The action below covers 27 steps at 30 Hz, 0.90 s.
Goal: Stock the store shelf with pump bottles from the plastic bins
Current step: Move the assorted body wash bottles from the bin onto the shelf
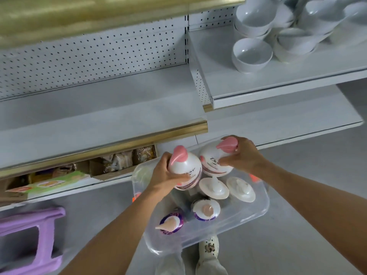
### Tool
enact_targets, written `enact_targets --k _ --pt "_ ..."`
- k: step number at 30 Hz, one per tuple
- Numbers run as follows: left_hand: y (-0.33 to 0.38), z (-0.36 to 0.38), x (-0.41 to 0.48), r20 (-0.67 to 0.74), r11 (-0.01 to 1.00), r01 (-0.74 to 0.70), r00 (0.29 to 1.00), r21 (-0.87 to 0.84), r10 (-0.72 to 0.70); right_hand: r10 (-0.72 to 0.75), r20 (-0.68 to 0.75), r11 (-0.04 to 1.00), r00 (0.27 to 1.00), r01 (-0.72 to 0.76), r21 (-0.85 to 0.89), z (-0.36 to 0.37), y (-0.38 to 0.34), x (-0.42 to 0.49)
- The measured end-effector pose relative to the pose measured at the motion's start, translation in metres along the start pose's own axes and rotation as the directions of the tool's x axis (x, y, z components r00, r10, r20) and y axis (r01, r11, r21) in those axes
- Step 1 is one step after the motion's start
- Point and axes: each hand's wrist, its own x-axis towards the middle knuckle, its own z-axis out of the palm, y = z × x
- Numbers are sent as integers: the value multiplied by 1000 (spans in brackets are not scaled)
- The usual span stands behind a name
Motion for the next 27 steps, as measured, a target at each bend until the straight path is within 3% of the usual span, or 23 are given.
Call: enact_targets --k 4,10,21,27 --pt "28 -27 -31 -4 991 8 1000 -136 -9 -116 5 993 993 116 25 -25 -42 -17" --pt "74 -60 -80 -136 947 -72 990 -314 30 -305 -2 949 952 303 91 -60 -106 -48" --pt "185 -133 -149 -329 909 -207 941 -362 83 -488 7 844 873 470 257 -103 -240 -85" --pt "227 -191 -160 -388 908 -273 911 -317 139 -582 -33 791 812 575 210 -112 -323 -89"
